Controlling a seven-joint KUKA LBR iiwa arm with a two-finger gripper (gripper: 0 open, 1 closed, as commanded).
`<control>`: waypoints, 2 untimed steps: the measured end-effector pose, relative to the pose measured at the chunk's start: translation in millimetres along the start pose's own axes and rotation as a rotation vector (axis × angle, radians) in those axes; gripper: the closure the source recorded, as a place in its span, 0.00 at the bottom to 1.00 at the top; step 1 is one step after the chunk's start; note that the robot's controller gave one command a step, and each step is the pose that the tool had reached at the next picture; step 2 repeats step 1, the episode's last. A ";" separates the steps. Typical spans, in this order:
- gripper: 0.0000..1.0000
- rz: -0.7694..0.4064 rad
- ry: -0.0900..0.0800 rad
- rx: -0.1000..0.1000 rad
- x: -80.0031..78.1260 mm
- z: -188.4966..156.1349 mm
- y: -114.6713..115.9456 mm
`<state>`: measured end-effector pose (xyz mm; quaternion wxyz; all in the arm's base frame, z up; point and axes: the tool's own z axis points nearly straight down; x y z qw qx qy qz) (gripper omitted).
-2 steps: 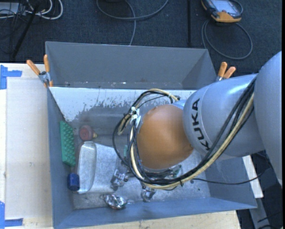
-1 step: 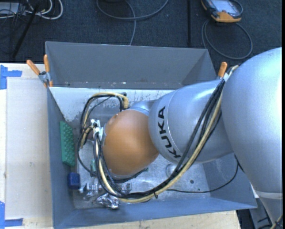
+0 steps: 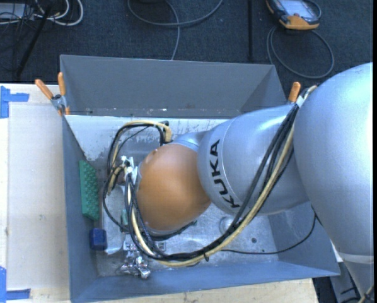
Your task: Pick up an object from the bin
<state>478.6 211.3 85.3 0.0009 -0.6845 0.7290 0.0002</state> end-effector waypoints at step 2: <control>1.00 -0.176 -0.002 0.006 7.3 -200.0 -8.7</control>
Offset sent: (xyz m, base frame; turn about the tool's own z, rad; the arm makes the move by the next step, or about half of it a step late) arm 0.0066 -0.0092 0.1965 -0.1787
